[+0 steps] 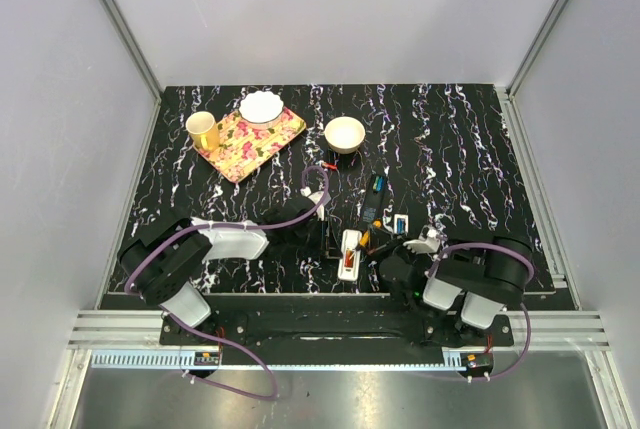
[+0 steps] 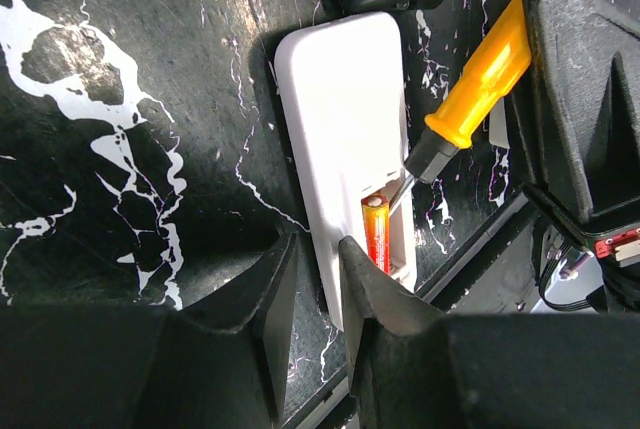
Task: Unload the batteries from the remote control
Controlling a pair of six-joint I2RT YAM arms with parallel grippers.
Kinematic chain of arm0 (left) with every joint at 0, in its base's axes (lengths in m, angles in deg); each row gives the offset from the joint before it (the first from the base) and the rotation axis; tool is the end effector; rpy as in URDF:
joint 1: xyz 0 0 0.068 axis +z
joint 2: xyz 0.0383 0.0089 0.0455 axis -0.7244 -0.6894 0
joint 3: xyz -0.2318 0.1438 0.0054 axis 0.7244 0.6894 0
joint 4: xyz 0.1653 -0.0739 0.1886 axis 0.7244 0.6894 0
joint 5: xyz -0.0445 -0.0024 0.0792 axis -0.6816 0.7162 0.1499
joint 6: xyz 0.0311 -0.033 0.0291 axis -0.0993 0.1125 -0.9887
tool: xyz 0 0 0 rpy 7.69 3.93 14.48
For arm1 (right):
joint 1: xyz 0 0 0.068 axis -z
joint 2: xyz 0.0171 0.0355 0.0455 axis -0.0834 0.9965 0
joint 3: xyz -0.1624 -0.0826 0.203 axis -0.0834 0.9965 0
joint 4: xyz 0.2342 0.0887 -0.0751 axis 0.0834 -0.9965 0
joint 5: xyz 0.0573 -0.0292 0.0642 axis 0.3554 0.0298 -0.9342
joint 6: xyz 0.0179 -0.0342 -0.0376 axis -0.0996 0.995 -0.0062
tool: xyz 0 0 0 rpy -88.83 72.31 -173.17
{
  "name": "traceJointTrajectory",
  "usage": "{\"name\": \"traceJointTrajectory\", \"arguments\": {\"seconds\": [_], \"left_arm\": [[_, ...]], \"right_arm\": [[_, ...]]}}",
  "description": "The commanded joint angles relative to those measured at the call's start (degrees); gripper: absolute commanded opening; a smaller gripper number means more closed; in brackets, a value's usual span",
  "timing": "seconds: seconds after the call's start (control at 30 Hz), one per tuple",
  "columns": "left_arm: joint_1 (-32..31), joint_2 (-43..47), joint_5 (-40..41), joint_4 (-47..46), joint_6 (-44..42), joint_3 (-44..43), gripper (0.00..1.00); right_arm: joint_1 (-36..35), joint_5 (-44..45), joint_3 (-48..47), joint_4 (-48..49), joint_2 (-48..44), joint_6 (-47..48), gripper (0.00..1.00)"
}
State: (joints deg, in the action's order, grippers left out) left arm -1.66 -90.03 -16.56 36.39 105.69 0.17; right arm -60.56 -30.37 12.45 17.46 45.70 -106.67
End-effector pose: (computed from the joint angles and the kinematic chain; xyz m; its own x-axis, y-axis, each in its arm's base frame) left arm 0.1858 -0.2224 0.1327 -0.9355 0.0285 -0.3521 0.2643 0.7178 -0.6441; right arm 0.1100 0.1671 0.1006 -0.1807 0.7641 -0.6193 0.0796 0.6390 0.7651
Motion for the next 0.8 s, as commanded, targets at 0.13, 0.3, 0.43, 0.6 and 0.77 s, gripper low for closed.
{"name": "traceJointTrajectory", "arguments": {"seconds": [0.13, 0.3, 0.43, 0.6, 0.77], "left_arm": [[0.4, 0.1, 1.2, 4.2, -2.4, -1.5, 0.27], [0.8, 0.2, 1.4, 6.3, -3.6, -2.9, 0.28], [0.8, -0.3, 0.8, 5.9, -3.8, -3.2, 0.28], [0.9, 1.4, 2.6, 7.7, -4.5, -3.6, 0.29], [1.3, 5.6, 8.5, 15.4, -7.7, -5.9, 0.41]], "right_arm": [[-0.9, -4.8, -1.1, -2.4, -4.3, 0.0, 0.0], [-0.8, -4.0, -6.4, -26.2, -16.8, 1.2, 0.0], [-0.8, -2.7, -7.4, -29.4, -20.3, 5.3, 0.0], [-0.8, -4.0, -7.0, -21.2, -13.9, 8.3, 0.0], [-0.8, -3.8, -8.3, -20.0, -15.0, 14.1, 0.0]]}}
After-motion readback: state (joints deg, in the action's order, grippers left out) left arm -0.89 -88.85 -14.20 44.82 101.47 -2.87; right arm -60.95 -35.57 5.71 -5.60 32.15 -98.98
